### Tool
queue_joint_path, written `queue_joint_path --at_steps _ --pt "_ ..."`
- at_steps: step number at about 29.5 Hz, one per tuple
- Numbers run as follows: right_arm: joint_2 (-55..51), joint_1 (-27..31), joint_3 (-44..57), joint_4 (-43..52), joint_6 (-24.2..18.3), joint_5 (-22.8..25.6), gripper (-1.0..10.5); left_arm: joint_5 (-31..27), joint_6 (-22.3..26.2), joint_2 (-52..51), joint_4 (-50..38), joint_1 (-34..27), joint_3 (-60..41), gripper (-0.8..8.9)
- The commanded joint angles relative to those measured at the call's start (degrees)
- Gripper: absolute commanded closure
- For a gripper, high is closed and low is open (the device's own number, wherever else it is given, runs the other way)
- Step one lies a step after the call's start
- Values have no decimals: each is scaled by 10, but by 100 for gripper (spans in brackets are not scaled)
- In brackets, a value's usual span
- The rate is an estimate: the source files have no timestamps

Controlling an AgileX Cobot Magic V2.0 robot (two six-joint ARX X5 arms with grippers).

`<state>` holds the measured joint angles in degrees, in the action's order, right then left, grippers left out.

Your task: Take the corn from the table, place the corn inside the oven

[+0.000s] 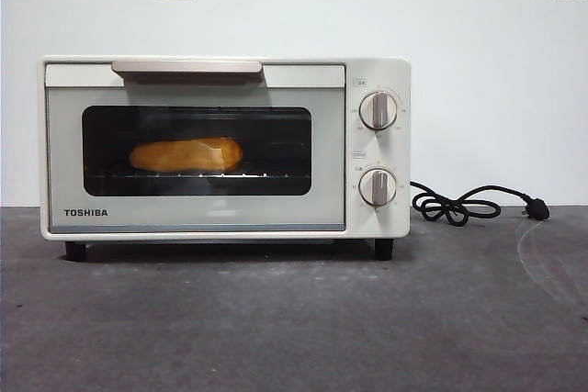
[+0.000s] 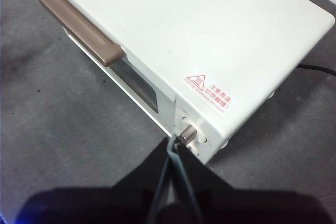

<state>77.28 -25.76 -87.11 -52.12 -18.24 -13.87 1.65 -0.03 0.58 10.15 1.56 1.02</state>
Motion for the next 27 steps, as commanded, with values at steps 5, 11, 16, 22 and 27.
queue_joint_path --at_steps 5,11,16,22,27 --pt "1 0 -1 3 2 0 946 -2 3 6 -8 -1 -4 817" --pt "1 0 -1 3 2 0 946 -2 3 11 -8 -1 -4 817" --pt "1 0 -1 3 2 0 946 -2 3 17 -8 -1 -4 817" --pt "0 2 -1 3 -7 28 946 -2 3 24 -8 -1 -4 817" --pt "-23 12 -1 12 -24 67 946 -2 3 31 -7 -1 -4 817"
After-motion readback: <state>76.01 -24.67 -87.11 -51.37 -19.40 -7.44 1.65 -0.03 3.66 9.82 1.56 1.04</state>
